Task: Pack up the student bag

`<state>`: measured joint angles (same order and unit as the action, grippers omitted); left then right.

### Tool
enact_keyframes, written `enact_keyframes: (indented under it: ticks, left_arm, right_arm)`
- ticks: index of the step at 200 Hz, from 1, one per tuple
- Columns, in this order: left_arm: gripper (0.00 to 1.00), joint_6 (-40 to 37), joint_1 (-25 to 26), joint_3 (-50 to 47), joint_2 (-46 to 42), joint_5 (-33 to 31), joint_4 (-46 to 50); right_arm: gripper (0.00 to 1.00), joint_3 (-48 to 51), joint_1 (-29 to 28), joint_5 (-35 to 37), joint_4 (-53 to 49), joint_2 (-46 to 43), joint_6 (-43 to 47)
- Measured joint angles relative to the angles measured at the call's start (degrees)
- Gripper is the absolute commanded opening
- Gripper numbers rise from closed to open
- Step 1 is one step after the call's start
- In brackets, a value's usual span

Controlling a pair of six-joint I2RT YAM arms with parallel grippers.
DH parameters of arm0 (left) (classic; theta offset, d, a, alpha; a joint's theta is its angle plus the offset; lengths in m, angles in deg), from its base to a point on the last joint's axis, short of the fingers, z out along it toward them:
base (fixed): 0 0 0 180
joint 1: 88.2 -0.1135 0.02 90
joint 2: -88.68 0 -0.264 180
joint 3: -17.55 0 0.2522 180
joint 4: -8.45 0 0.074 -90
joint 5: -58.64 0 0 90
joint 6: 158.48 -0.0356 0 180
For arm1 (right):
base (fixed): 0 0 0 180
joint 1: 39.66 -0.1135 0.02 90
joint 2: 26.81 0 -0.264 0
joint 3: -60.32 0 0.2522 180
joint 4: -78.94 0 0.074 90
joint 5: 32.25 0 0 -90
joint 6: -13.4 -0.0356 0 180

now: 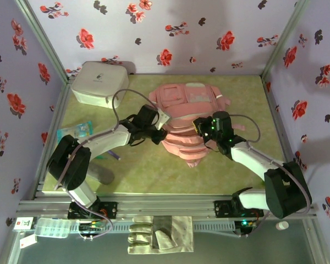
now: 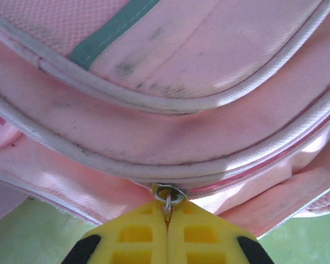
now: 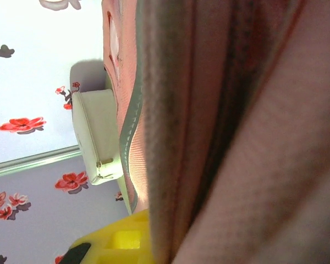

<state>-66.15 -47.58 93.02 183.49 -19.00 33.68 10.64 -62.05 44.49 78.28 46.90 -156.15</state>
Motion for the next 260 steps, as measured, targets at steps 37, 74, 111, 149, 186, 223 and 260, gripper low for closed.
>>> enact_keyframes:
  ticks: [37, 74, 111, 149, 186, 223, 260]
  left_arm:
    - [0.00, -2.6, -4.2, -1.0, -0.2, 1.9, -2.2]
    - [0.00, -3.9, -6.5, -0.2, 1.5, 3.3, -4.0]
    - [0.00, -3.8, -9.3, 5.6, 7.8, 3.1, -3.7]
    - [0.00, -3.7, -10.8, 11.6, 12.6, 2.3, -2.6]
    - [0.00, -2.7, -12.8, 15.9, 16.1, -0.2, -1.7]
    - [0.02, -2.3, -15.0, 20.3, 18.8, -2.3, 1.9]
    - [0.11, -3.0, -15.3, 21.4, 18.9, -2.2, 3.6]
  right_arm:
    - [0.06, 0.0, 0.0, -0.2, -0.2, -0.3, 0.9]
    - [0.06, -0.3, 0.2, -0.7, -0.1, -0.3, 1.1]
    - [0.07, -0.4, 0.4, -0.8, 0.3, -0.1, 1.4]
    - [0.08, -2.9, -0.9, 1.3, 1.9, 3.5, 0.9]
    - [0.08, -8.0, -4.0, 5.8, 4.0, 10.5, -1.1]
    - [0.07, -9.4, -5.8, 7.6, 9.0, 15.2, -3.9]
    - [0.06, -9.1, -6.1, 8.4, 9.9, 14.3, -4.5]
